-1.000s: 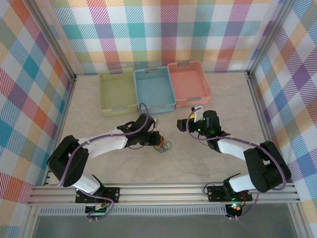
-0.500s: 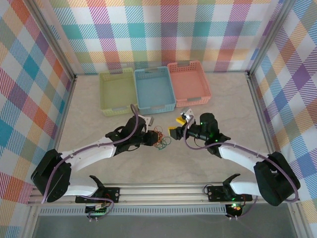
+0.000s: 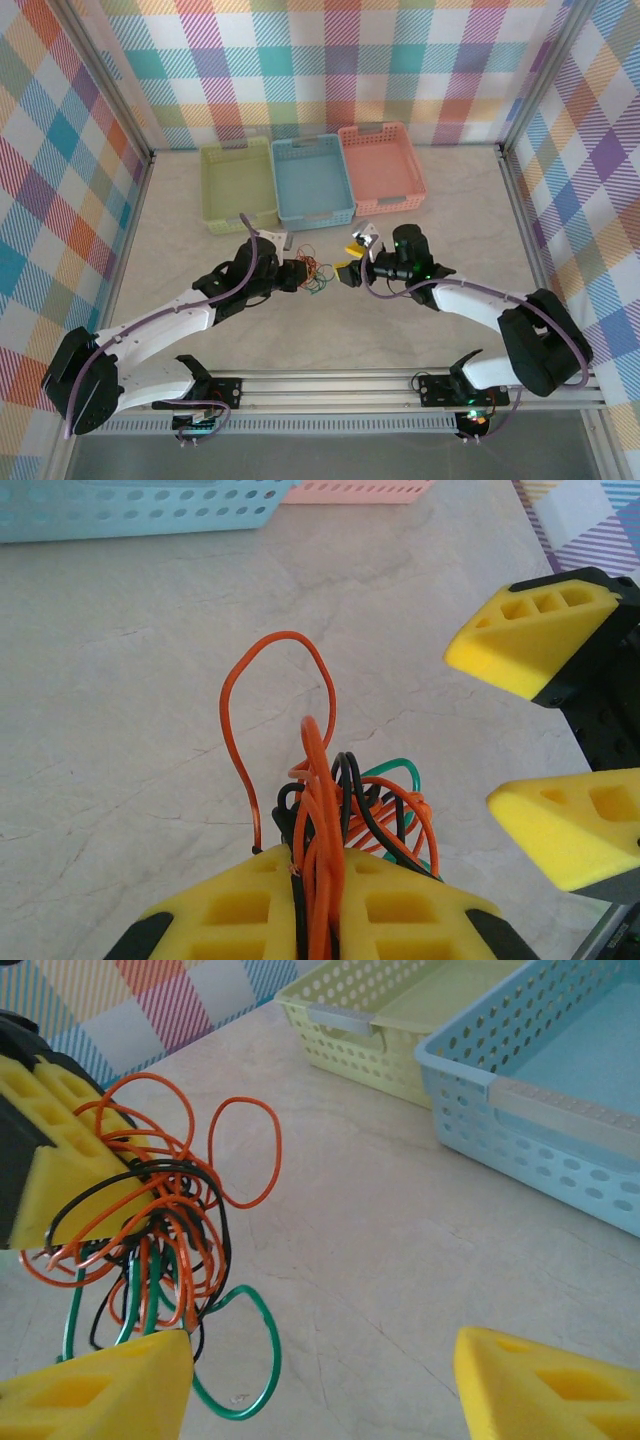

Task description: Untangle the cables

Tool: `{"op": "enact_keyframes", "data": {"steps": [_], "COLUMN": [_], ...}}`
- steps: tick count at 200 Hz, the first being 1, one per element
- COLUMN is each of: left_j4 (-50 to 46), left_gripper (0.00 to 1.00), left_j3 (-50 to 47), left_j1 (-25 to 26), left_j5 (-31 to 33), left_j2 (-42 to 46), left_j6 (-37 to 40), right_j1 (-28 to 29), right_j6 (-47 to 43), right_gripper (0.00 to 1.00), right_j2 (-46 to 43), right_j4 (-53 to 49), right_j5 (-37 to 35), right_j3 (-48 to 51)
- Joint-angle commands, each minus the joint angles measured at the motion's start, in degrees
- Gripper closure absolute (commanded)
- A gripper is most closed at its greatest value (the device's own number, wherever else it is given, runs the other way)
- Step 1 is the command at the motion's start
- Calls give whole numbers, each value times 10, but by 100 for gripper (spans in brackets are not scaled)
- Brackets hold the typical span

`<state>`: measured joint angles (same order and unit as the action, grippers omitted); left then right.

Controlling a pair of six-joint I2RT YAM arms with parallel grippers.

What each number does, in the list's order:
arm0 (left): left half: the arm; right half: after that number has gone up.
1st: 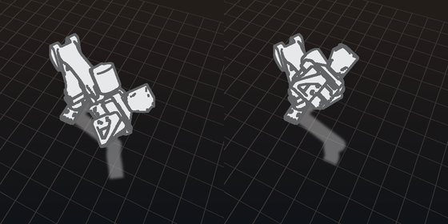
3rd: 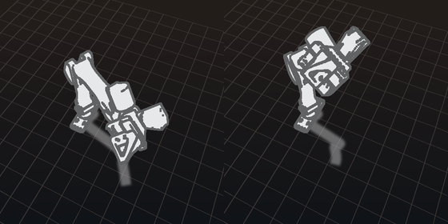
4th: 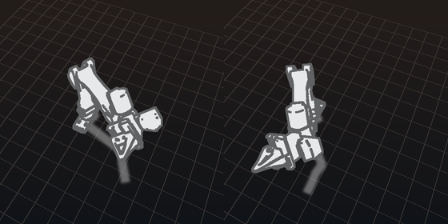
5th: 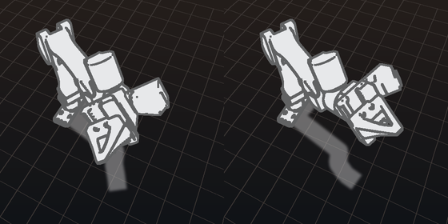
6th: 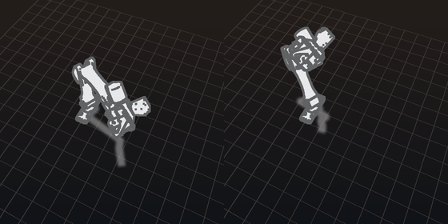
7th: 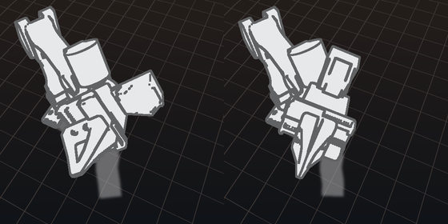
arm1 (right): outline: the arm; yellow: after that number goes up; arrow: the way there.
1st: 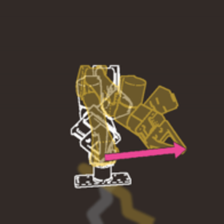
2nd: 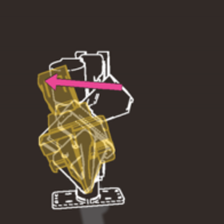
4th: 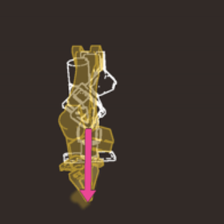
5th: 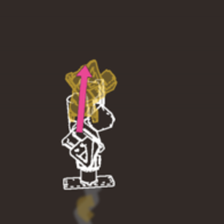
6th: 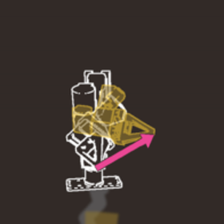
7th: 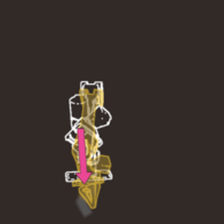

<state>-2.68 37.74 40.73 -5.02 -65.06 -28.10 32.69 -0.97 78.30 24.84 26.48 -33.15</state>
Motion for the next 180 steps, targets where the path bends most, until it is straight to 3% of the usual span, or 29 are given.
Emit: {"op": "enact_keyframes", "data": {"steps": [1, 137, 180], "left_j4": [18, 35, 38], "left_gripper": [87, 86, 85], "left_j3": [-7, -22, -22], "left_j1": [-6, -8, -8], "left_j5": [4, -13, -23], "left_j2": [14, 46, 48], "left_j6": [-9, -16, -18], "right_j1": [6, 21, 33], "right_j6": [-19, -31, -29], "right_gripper": [30, 32, 30], "right_j2": [14, 74, 90], "right_j4": [-22, -84, -110], "right_j5": [20, -3, -83], "right_j3": [-23, -75, -95]}}
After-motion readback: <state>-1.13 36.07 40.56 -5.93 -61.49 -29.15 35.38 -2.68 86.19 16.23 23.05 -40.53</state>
